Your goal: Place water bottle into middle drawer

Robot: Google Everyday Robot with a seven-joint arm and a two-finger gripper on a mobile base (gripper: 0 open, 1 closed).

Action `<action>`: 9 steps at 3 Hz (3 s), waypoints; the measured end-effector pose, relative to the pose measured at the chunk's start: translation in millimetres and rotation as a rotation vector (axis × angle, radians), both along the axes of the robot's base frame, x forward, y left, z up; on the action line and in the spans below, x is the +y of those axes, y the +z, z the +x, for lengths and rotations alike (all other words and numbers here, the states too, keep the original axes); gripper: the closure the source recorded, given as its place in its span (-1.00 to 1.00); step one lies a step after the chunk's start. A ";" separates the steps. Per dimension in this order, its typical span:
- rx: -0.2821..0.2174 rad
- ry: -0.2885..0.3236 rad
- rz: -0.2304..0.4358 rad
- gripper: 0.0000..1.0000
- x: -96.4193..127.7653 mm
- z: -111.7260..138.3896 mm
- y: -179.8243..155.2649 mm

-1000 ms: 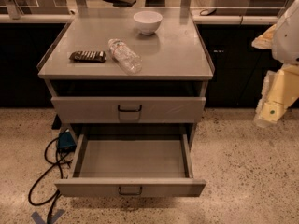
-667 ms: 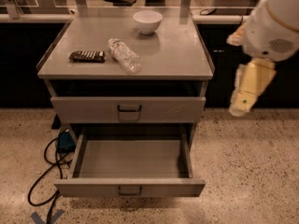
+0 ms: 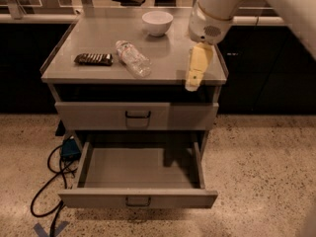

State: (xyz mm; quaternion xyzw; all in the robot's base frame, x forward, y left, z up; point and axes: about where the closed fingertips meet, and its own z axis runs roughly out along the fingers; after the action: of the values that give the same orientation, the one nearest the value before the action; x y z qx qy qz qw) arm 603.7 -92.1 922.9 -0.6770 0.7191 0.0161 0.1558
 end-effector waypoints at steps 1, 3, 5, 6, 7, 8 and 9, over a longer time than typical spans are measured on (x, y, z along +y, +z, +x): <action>0.042 0.004 -0.017 -1.00 38.7 54.3 -20.8; 0.016 -0.121 -0.080 -1.00 108.5 131.6 -33.4; -0.008 -0.112 0.048 -1.00 107.0 132.3 -42.2; 0.007 -0.096 0.261 -1.00 99.5 130.0 -78.7; -0.052 -0.132 0.353 -1.00 88.2 140.0 -69.7; -0.052 -0.132 0.351 -1.00 87.9 140.1 -70.1; -0.053 -0.116 0.402 -1.00 100.8 143.3 -74.8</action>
Offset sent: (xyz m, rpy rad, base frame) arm 0.1322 0.1060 -0.0385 -0.1096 0.1292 -0.0534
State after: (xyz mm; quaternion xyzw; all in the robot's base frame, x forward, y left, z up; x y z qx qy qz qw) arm 746.9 8.6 848.0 -0.5901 0.7348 0.1322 0.3073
